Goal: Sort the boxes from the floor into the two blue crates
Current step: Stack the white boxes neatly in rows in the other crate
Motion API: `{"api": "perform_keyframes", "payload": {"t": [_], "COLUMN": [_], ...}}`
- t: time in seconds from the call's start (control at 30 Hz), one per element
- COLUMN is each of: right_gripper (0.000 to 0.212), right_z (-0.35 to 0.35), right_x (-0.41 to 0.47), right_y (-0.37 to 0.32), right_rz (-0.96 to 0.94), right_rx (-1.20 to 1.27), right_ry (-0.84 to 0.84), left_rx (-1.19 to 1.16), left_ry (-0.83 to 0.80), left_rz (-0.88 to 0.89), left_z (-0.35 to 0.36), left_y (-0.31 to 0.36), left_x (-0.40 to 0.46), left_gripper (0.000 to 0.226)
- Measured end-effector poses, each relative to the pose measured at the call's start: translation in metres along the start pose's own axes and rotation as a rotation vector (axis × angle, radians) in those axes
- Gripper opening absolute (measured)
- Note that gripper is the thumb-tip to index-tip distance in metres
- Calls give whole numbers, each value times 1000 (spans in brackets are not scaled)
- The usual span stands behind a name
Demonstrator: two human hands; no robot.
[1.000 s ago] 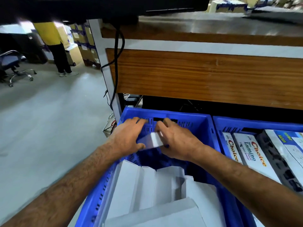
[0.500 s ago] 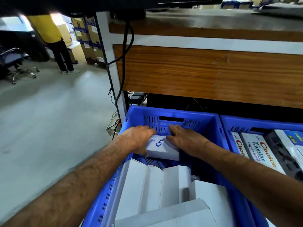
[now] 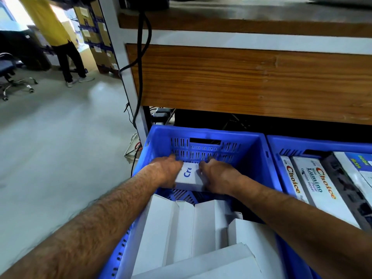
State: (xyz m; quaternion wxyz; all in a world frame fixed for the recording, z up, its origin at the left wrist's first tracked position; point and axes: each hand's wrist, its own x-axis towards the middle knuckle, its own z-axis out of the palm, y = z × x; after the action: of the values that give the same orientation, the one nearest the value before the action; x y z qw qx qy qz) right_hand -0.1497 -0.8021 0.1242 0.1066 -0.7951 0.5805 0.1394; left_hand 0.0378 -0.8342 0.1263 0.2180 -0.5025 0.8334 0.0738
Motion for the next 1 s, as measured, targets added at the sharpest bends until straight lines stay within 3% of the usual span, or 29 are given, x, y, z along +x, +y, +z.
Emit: {"api": "perform_keyframes", "payload": {"t": [0.1,0.27,0.37,0.5,0.77,0.8,0.9,1.0], "right_gripper": [46,46,50,69,83,83,81,82], "right_z": [2,-4,-8,-10,-12,-13,-19,-24], "right_x": [-3,-9,-14,-22,-54,-58,-67,-72], "right_y": [-7,-7,-7,-10,-22,-23,-26,-32], "right_rz": [-33,-47,-72,-128,-223,-227,-241,-264], "right_rx": [-92,-140,-74,-12,-9,10,58,53], "right_ry": [18,15,168,365,278,276,264,249], "left_rx": [3,-46,-124,-150,-284,-284,-163,-20], "left_ry": [5,5,82,261,406,373,199,183], "left_rz": [2,0,8,26,68,48,-6,-32], "left_z": [-1,-2,-9,-24,-51,-54,-57,-48], "left_y": [0,0,-1,-2,0,-1,3,17], "left_x": [0,0,-4,-21,-95,-107,-137,-145], "left_gripper": [61,54,49,63,48,52,94,111]}}
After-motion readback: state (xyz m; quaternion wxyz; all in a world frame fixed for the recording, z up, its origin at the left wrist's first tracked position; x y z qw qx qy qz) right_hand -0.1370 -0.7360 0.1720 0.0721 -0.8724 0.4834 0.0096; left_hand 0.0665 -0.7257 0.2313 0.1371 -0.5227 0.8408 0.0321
